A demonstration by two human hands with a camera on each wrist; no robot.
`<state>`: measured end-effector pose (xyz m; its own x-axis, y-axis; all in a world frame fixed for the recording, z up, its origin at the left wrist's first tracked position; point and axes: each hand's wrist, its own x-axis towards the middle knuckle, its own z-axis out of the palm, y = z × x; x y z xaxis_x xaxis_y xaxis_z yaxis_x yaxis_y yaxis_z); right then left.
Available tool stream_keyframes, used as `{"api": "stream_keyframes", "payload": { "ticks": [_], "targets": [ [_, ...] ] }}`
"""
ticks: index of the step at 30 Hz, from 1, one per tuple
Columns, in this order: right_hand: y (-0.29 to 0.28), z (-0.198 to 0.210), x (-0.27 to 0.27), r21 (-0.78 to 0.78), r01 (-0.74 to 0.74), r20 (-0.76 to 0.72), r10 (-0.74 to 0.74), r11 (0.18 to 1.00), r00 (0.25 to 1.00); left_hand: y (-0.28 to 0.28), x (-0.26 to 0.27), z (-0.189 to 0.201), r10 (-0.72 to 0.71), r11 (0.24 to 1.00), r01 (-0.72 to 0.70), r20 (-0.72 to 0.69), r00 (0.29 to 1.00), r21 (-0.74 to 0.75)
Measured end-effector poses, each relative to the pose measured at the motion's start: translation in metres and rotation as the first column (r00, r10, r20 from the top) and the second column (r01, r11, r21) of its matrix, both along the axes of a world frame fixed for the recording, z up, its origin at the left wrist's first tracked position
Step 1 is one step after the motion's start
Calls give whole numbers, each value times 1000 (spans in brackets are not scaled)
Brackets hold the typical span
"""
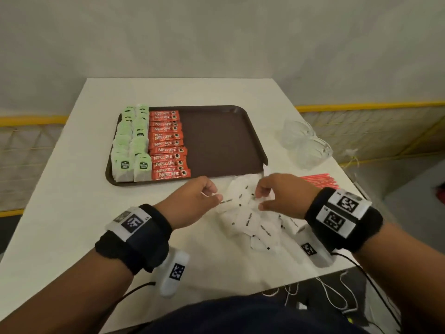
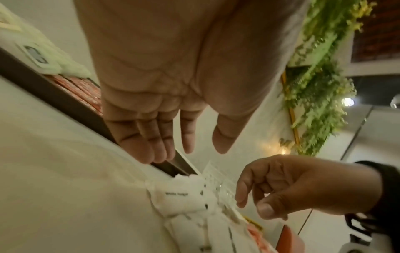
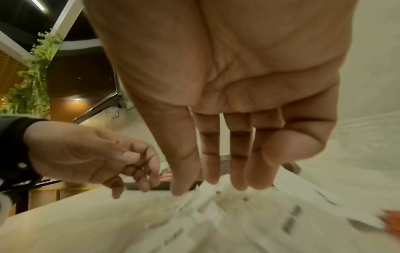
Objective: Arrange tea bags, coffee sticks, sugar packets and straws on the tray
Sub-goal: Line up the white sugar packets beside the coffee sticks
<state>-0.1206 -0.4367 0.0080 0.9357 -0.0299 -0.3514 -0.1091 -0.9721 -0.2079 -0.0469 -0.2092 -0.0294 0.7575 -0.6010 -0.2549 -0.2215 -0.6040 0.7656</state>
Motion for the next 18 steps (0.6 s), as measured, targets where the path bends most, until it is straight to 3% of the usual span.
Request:
{"api": "stream_keyframes", "payload": {
  "ticks": [7,12,18],
  "targets": [
    [-24,-31,-40,-12,149,43,-148,989,988,-57,-10,-21,-67,991,40,211,975,128],
    [-40,-34,-41,97,170,43,-175,981,984,-78,-12,-37,-7,966,-47,209,978,255],
    [-44,-42,-31,168,189,58,-202,967,978,-84,-5,-37,119,957,-155,157,980,244]
  ]
}}
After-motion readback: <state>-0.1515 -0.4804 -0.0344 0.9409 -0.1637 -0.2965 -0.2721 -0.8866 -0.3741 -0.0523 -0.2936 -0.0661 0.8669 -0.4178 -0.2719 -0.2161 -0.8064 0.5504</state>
